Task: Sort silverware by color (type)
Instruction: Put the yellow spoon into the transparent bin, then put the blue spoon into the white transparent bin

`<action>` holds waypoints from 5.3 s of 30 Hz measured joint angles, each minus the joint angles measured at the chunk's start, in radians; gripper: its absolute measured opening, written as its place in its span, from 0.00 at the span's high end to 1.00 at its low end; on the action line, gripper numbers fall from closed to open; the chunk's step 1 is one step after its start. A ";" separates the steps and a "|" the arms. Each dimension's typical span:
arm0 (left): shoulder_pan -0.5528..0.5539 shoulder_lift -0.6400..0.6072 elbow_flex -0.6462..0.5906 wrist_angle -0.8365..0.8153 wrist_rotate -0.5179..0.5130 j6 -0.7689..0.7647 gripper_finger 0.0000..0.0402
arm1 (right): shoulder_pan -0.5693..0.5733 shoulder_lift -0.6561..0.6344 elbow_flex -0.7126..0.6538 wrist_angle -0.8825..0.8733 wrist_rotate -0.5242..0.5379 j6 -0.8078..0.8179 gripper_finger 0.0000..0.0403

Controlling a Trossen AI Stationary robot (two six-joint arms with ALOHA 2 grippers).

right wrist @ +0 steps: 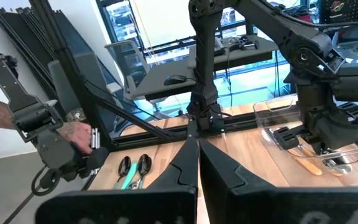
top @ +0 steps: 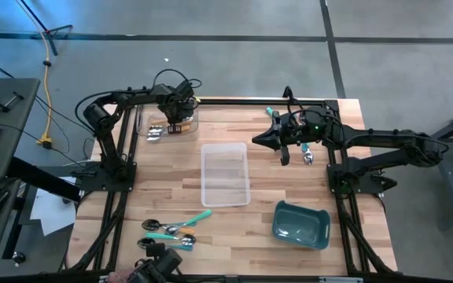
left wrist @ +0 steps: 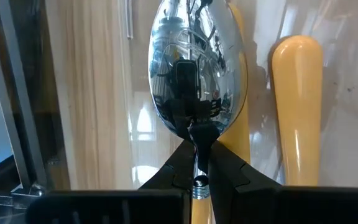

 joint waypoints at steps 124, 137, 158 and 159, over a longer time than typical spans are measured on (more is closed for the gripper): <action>-0.568 -1.007 -0.461 0.989 0.413 -1.006 0.64 | 0.001 0.000 0.000 -0.029 -0.002 -0.029 1.00; -0.569 -1.003 -0.527 1.017 0.396 -0.905 0.64 | 0.000 0.000 0.000 -0.017 -0.002 -0.029 1.00; -0.568 -1.003 -0.527 1.015 0.371 -0.918 0.84 | 0.000 0.000 0.000 -0.018 0.002 -0.030 1.00; -0.567 -1.003 -0.527 1.013 0.371 -0.917 0.88 | 0.000 0.000 0.000 -0.018 0.002 -0.030 1.00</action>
